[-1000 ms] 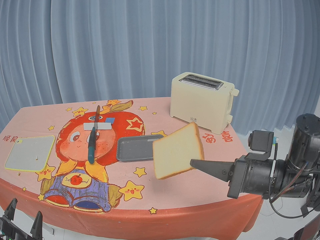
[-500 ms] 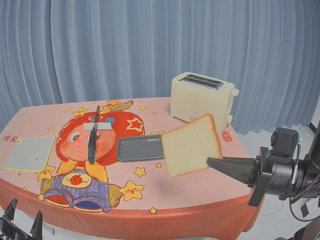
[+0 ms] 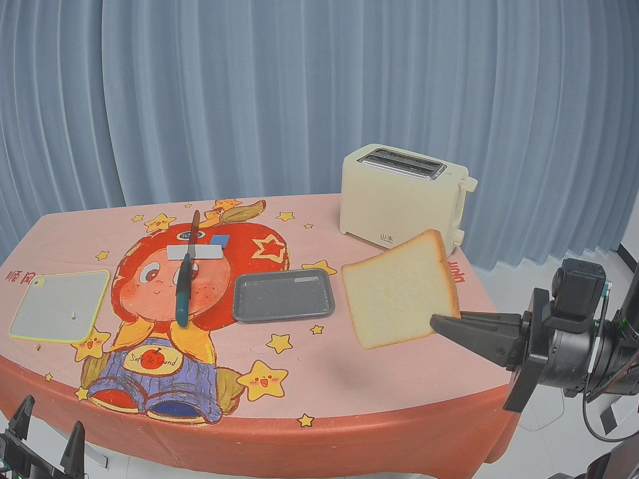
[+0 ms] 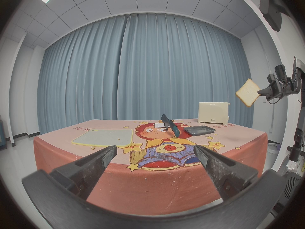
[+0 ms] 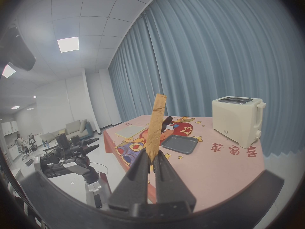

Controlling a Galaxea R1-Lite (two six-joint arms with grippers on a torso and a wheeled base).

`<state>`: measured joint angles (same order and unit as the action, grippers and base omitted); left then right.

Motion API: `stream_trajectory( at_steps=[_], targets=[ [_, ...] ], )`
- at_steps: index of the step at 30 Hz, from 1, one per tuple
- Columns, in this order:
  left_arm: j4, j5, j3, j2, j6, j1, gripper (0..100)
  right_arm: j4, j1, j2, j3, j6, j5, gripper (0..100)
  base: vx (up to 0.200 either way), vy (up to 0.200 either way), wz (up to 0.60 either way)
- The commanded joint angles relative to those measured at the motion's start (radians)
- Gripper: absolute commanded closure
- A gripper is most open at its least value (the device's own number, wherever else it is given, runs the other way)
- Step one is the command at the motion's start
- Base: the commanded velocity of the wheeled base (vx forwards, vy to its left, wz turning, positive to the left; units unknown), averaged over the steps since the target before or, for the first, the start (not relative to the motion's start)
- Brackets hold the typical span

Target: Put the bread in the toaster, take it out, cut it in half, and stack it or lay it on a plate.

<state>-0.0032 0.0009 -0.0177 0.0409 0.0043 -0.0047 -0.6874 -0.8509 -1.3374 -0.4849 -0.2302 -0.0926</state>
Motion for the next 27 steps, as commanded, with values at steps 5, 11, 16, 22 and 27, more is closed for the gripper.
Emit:
stream_trajectory(
  at_steps=[5,11,16,22,27],
  targets=[
    [-0.001,0.001,0.018,0.001,0.000,0.000,0,0.000,0.050,-0.012,0.015,0.008,-0.001,100,0.000,0.000,0.00],
    [-0.001,0.001,0.018,0.001,0.000,0.000,0,0.000,0.062,-0.006,0.031,0.038,-0.001,100,0.000,0.000,0.00],
    [0.000,-0.001,0.018,0.001,0.002,0.000,0,0.000,0.065,-0.012,0.037,0.038,-0.001,100,0.000,0.000,0.00],
    [0.000,0.002,0.018,0.001,0.003,0.000,0,0.000,0.069,-0.014,0.040,0.040,-0.001,100,0.000,0.000,0.00],
    [0.000,0.004,0.018,0.001,0.003,0.000,0,0.000,0.079,-0.026,0.039,0.042,-0.001,100,0.000,-0.040,0.00]
  ],
)
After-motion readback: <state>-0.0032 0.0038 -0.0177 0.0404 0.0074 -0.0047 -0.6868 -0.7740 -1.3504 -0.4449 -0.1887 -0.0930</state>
